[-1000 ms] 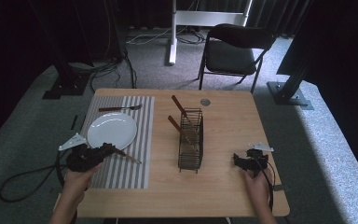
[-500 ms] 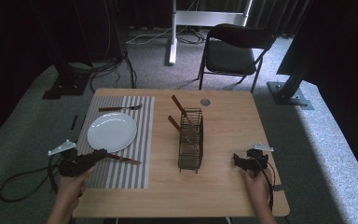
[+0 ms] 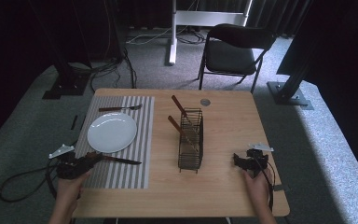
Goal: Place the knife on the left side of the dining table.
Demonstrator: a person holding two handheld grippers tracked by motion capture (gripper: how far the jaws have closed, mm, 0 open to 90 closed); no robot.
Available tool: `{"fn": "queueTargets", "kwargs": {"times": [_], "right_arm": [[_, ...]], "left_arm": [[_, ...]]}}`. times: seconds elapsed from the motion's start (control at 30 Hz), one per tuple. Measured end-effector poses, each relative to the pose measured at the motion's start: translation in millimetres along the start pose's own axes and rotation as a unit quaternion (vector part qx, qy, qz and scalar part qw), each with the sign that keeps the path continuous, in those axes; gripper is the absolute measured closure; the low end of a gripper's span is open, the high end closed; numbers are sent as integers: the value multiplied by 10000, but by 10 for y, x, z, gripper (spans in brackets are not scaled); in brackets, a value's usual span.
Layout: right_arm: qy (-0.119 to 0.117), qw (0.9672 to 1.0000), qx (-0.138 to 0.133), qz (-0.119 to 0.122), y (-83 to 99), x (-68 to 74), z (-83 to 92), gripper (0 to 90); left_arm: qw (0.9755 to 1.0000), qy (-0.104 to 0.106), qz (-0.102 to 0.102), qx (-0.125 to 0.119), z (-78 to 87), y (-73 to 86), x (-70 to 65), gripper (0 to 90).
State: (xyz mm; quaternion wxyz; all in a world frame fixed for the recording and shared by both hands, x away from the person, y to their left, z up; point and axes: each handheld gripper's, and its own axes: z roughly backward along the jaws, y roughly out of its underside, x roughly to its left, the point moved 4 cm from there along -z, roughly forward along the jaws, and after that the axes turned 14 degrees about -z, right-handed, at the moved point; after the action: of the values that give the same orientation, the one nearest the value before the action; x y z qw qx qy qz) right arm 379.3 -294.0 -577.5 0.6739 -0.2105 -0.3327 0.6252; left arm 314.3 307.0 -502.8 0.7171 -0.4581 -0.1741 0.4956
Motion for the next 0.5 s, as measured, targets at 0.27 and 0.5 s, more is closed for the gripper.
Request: {"fn": "queueTargets", "kwargs": {"times": [0.27, 0.5], "right_arm": [[-1, 10000, 1, -1, 0, 0, 0, 123], [0, 10000, 0, 0, 0, 0, 0, 123]], "left_arm": [[9997, -169, 108, 113, -62, 76, 101, 529], [9989, -304, 204, 292, -114, 173, 167, 473]]}}
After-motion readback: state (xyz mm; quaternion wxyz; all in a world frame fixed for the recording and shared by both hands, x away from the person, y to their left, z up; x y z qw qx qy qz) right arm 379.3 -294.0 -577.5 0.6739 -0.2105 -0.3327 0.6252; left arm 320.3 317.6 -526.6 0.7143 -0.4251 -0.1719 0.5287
